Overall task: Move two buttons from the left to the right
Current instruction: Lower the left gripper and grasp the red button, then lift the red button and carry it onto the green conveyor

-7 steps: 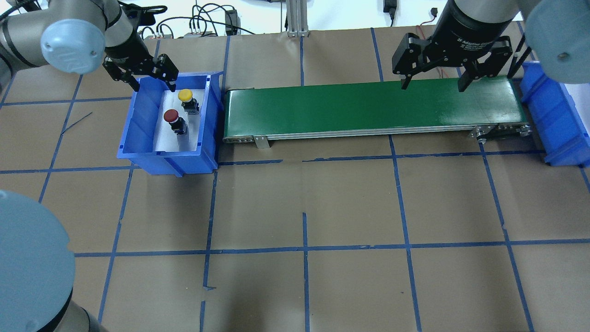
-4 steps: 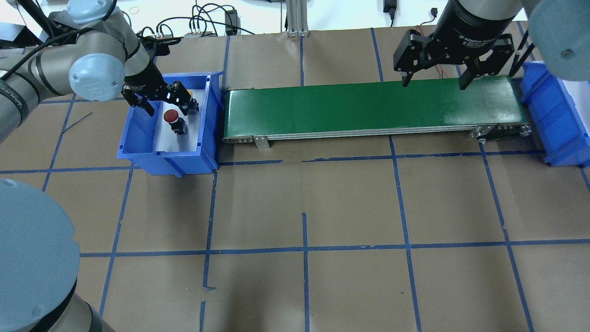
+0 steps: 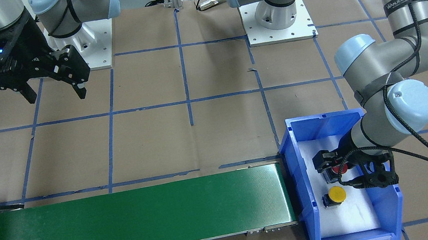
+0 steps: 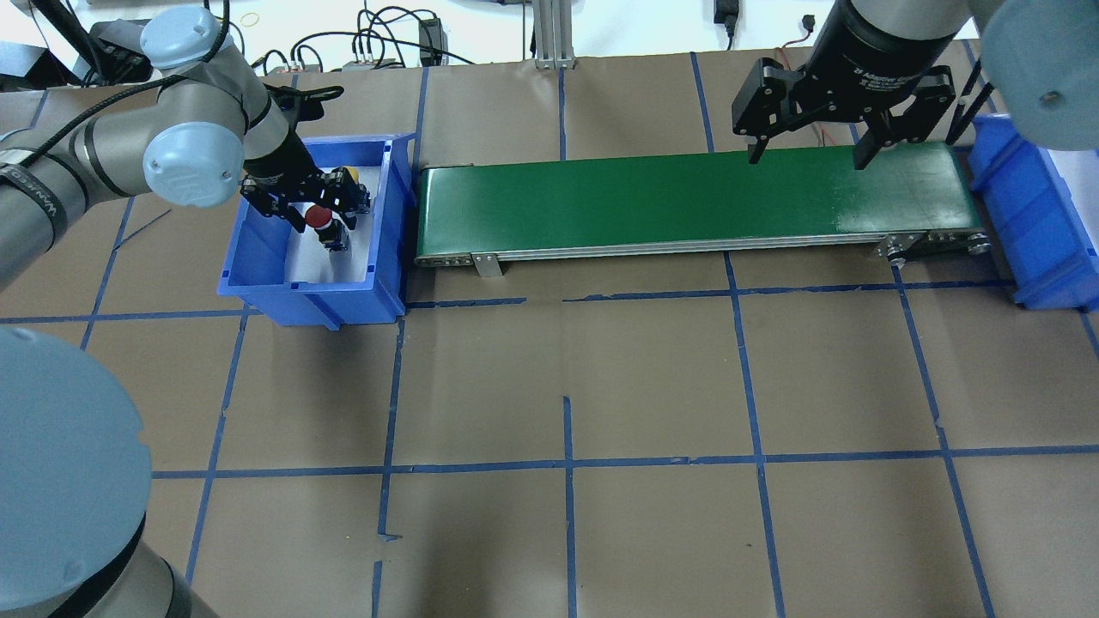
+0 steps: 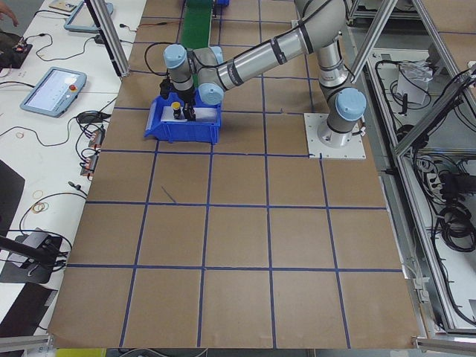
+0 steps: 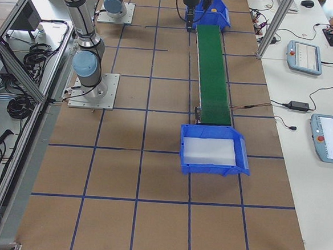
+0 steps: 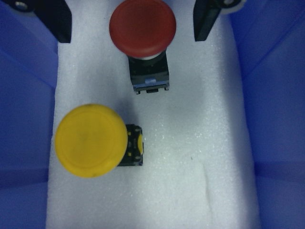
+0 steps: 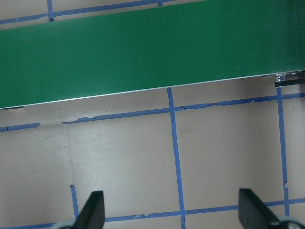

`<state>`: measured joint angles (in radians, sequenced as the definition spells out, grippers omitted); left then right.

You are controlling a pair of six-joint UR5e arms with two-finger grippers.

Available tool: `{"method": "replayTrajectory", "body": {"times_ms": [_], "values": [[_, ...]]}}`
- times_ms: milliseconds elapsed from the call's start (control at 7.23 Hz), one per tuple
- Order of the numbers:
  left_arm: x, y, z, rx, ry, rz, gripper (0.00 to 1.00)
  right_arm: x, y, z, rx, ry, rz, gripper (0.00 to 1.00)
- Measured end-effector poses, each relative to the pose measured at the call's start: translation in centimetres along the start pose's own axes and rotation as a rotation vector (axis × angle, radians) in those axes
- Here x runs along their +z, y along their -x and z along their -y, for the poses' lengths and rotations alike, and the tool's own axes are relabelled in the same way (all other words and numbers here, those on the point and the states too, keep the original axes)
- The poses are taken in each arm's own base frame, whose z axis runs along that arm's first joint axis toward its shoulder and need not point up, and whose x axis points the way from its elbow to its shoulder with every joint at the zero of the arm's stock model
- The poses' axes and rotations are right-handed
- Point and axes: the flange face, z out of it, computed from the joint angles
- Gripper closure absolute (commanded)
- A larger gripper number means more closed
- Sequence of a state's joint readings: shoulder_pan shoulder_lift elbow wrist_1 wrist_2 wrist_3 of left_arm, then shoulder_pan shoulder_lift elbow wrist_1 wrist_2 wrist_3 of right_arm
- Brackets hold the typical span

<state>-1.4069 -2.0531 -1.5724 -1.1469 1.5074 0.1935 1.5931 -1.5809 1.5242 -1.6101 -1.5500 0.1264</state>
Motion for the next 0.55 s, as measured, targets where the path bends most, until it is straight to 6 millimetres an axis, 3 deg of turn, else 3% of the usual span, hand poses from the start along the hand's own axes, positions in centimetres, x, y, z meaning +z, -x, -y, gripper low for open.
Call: {"method": "replayTrajectory", "body": {"times_ms": [277,553], "values": [[-0.52,0.01,0.49,0.001,-0.031,0.003,0.64,0.08,0.06,0.0,-0.001,0.001,0.001,0.0],[-1.07,0.0,0.71,0.002,-0.063,0.007,0.67,0.2,0.13,0.01,-0.002,0.005,0.01,0.0]]}}
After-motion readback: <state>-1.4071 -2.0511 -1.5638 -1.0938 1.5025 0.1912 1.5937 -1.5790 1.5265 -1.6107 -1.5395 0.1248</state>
